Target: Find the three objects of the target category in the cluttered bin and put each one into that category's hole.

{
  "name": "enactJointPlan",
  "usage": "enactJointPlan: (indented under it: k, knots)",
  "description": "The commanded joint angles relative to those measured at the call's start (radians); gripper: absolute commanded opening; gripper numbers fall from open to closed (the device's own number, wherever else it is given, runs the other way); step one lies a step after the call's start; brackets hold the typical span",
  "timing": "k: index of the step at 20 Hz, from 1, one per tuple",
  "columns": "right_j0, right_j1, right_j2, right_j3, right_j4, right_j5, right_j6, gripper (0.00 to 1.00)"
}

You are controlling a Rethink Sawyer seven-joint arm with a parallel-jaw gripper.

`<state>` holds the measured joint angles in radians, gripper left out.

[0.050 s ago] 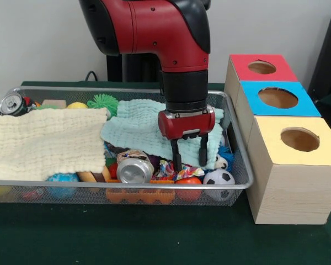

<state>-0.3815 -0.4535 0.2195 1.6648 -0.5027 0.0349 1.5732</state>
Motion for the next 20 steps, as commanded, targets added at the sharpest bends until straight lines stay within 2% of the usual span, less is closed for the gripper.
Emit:
enactJointPlan:
  k: [1,15,17,20]
  knots:
    - [-0.003,0.043,0.004,-0.027,-0.011,-0.036,0.123,0.00]
    - [0.004,0.039,-0.005,-0.018,-0.002,-0.050,0.140,0.00]
    - [0.007,0.028,-0.006,-0.007,0.005,-0.039,0.145,0.00]
    - [0.048,-0.039,-0.044,0.050,0.040,0.000,0.183,0.00]
